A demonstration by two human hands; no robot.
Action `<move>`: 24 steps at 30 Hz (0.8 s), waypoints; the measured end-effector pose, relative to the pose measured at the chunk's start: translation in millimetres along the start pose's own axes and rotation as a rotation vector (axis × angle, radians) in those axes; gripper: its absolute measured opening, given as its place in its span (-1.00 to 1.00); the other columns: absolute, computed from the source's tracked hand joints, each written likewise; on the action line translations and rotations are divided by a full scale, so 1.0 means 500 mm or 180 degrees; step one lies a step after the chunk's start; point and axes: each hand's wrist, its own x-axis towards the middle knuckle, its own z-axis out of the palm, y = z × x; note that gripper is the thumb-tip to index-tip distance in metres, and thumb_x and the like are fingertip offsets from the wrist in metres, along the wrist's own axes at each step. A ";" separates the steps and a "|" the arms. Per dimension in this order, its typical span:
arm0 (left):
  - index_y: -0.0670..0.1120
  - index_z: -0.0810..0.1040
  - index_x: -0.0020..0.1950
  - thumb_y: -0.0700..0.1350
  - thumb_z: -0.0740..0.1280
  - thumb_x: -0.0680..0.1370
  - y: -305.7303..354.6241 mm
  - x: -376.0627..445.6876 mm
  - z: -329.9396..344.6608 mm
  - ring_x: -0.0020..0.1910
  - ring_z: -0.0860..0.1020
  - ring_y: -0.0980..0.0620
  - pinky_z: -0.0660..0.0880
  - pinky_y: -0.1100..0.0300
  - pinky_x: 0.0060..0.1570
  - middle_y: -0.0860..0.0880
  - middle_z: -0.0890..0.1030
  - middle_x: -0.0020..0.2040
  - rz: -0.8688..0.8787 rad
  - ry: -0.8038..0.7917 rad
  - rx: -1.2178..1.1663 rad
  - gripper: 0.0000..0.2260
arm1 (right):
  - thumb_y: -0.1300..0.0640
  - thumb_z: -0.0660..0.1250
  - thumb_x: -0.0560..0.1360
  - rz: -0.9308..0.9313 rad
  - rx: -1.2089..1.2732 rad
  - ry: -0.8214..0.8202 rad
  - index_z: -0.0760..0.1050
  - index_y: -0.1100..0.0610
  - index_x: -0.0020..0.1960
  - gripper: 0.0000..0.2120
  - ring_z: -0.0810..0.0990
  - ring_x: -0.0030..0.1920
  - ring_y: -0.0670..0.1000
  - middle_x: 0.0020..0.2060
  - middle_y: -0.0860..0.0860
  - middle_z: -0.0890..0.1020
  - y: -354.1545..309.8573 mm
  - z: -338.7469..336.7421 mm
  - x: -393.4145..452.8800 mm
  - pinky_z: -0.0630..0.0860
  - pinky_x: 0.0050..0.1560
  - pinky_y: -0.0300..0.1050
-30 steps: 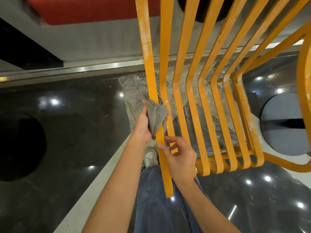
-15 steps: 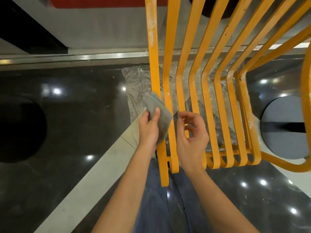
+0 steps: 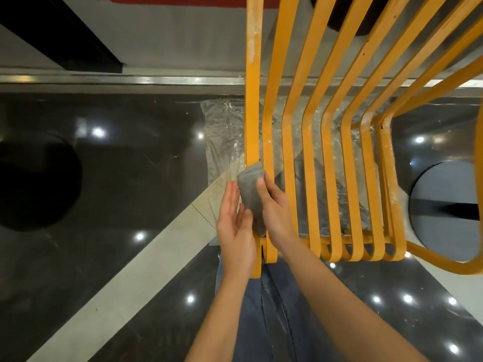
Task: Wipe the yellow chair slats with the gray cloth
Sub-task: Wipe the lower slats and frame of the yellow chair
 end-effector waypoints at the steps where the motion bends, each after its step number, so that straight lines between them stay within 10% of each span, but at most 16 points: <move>1: 0.05 0.31 0.45 -0.45 0.15 0.61 -0.007 -0.002 -0.001 0.44 0.35 0.22 0.33 0.29 0.40 0.04 0.38 0.49 -0.0002 0.0015 0.0010 -0.47 | 0.08 0.18 0.69 0.0022 -0.0142 0.0013 0.54 0.08 0.24 -0.77 0.61 -0.08 -0.29 -0.06 -0.13 0.65 0.001 0.004 0.016 0.48 -0.07 -0.38; 5: -0.05 0.32 0.51 -0.36 0.19 0.63 -0.034 -0.015 0.003 0.46 0.32 0.22 0.32 0.22 0.43 0.10 0.39 0.48 0.0115 0.0008 0.0334 -0.53 | -0.04 0.17 0.68 0.0315 0.0008 0.0158 0.57 0.25 0.10 -0.62 0.57 0.01 0.03 -0.02 0.30 0.62 0.006 0.013 0.052 0.50 0.10 -0.04; 12: -0.04 0.29 0.54 -0.27 0.23 0.64 -0.059 -0.047 -0.014 0.54 0.14 0.21 0.22 0.13 0.50 0.13 0.28 0.53 0.0699 -0.0021 0.1378 -0.54 | -0.06 0.04 0.71 0.1162 0.0264 0.0134 0.51 0.05 -0.11 -0.62 0.62 -0.26 -0.09 -0.29 -0.01 0.61 0.033 -0.001 0.018 0.54 -0.24 -0.21; 18: -0.04 0.27 0.54 -0.19 0.37 0.58 -0.113 -0.048 -0.029 0.58 0.02 0.02 0.16 -0.20 0.47 -0.02 0.20 0.56 0.0836 0.0546 0.2235 -0.45 | -0.13 0.11 0.68 0.0754 0.0486 0.0170 0.58 0.07 0.16 -0.64 0.64 0.17 0.15 0.13 0.14 0.67 -0.029 0.017 0.102 0.56 0.26 0.13; 24: 0.00 0.24 0.55 -0.21 0.44 0.49 -0.113 -0.034 -0.050 0.56 0.07 0.07 0.22 -0.18 0.48 0.06 0.18 0.54 0.0438 0.0470 0.1928 -0.32 | -0.12 0.11 0.67 0.0926 0.0378 -0.0006 0.59 0.15 0.23 -0.57 0.66 0.17 0.12 0.10 0.13 0.70 0.095 -0.018 -0.038 0.55 0.28 0.09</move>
